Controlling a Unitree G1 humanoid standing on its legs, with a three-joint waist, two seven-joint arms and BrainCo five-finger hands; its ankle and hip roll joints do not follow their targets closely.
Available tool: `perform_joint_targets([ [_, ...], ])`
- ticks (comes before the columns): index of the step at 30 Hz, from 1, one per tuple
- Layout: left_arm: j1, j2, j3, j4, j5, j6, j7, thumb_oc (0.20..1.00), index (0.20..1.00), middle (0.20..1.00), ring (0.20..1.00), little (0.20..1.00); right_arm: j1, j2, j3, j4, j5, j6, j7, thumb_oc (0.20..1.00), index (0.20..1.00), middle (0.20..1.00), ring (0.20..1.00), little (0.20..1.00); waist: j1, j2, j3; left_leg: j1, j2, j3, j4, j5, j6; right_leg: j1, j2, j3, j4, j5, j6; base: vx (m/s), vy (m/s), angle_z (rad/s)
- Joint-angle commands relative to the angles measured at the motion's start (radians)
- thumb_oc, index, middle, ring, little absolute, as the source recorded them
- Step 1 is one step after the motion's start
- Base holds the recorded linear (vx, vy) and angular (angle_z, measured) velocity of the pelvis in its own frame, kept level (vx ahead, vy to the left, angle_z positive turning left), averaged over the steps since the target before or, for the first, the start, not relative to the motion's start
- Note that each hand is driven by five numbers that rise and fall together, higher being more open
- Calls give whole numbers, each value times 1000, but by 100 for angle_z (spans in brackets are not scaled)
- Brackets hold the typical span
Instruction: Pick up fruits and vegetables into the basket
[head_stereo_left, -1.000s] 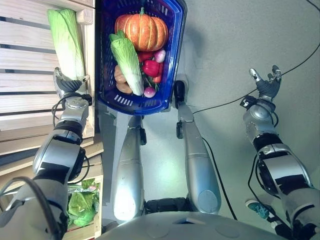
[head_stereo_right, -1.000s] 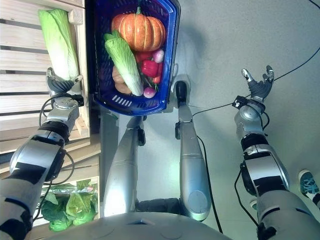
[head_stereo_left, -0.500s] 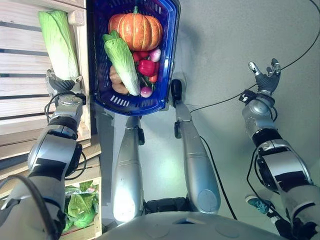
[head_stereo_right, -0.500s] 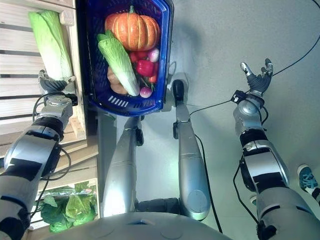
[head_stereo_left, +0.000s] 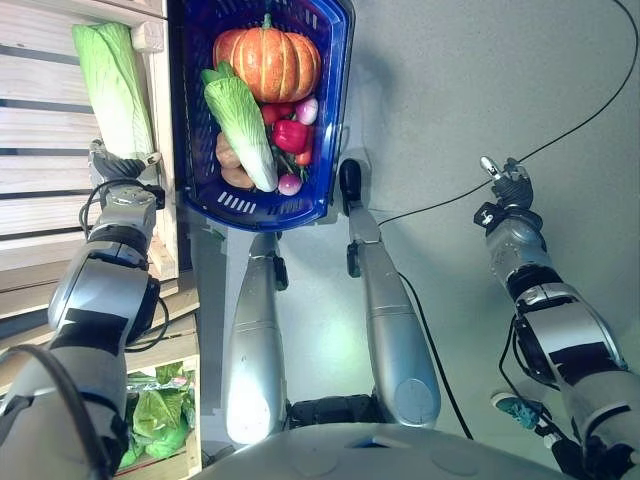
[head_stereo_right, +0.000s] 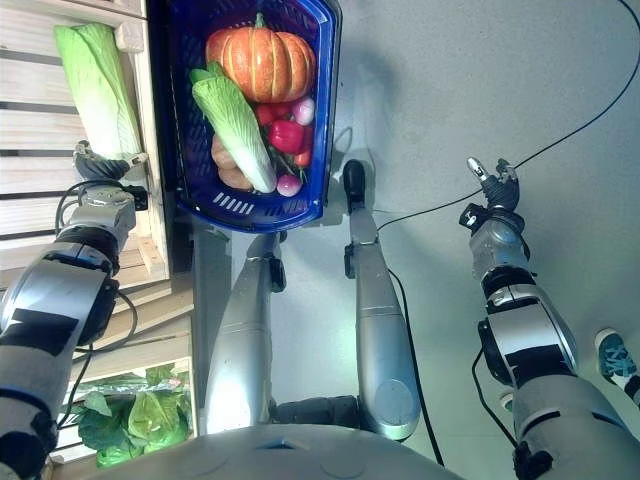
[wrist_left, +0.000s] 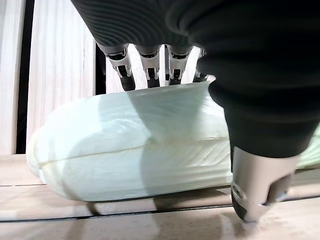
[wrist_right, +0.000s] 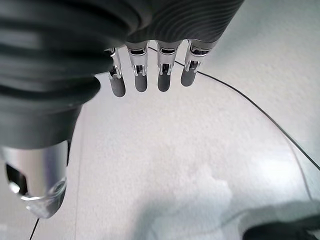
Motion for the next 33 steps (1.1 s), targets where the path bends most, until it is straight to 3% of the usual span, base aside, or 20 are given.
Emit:
perform_joint_targets([
  [1, 49, -29, -6, 58, 35, 36, -72, 1000, 1000, 1000, 1000, 1000, 42, -11, 9, 35, 64, 66, 83, 1000, 1000, 1000, 1000, 1000, 21, -12, -36, -13, -44, 23, -95, 45, 15, 18, 42, -63, 71, -144, 34, 0, 0, 0],
  [3, 49, -29, -7, 58, 39, 37, -80, 1000, 1000, 1000, 1000, 1000, 42, -9, 16, 51, 68, 120, 112, 1000, 1000, 1000, 1000, 1000, 24, -12, -36, -14, -44, 22, -92, 45, 15, 17, 41, -65, 72, -144, 34, 0, 0, 0],
  [8, 48, -30, -22, 58, 106, 45, -104, 1000, 1000, 1000, 1000, 1000, 39, -16, 22, 73, 73, 171, 136, 1000, 1000, 1000, 1000, 1000, 29, -15, -36, -13, -42, 24, -93, 46, 14, 20, 38, -70, 71, -141, 34, 0, 0, 0],
  [16, 44, -43, -70, 43, 168, 50, -124, 1000, 1000, 1000, 1000, 1000, 33, -15, 26, 68, 75, 179, 149, 1000, 1000, 1000, 1000, 1000, 31, -21, -36, -17, -42, 23, -99, 50, 14, 18, 39, -72, 65, -134, 38, 0, 0, 0],
  [17, 44, -43, -72, 43, 171, 48, -138, 944, 944, 944, 944, 944, 31, -13, 27, 65, 76, 180, 147, 1000, 1000, 1000, 1000, 1000, 31, -22, -36, -17, -43, 23, -100, 50, 14, 18, 40, -73, 64, -133, 38, 0, 0, 0],
  [18, 43, -44, -73, 44, 175, 46, -150, 564, 564, 564, 564, 564, 30, -12, 25, 64, 73, 181, 149, 1000, 1000, 1000, 1000, 1000, 31, -24, -36, -18, -43, 22, -100, 50, 13, 19, 40, -73, 61, -131, 39, 0, 0, 0],
  [20, 41, -47, -78, 41, 168, 39, -163, 200, 200, 200, 200, 200, 27, -11, 25, 63, 74, 181, 147, 1000, 1000, 1000, 1000, 1000, 31, -25, -36, -18, -43, 22, -102, 50, 13, 19, 39, -73, 59, -129, 39, 0, 0, 0],
  [33, 54, -56, -48, 37, 79, -13, -151, 200, 200, 200, 200, 200, 26, 6, 19, 62, 77, 174, 147, 1000, 1000, 1000, 1000, 1000, 34, -29, -36, -10, -45, 19, -102, 50, 12, 27, 41, -74, 59, -128, 40, 0, 0, 0],
])
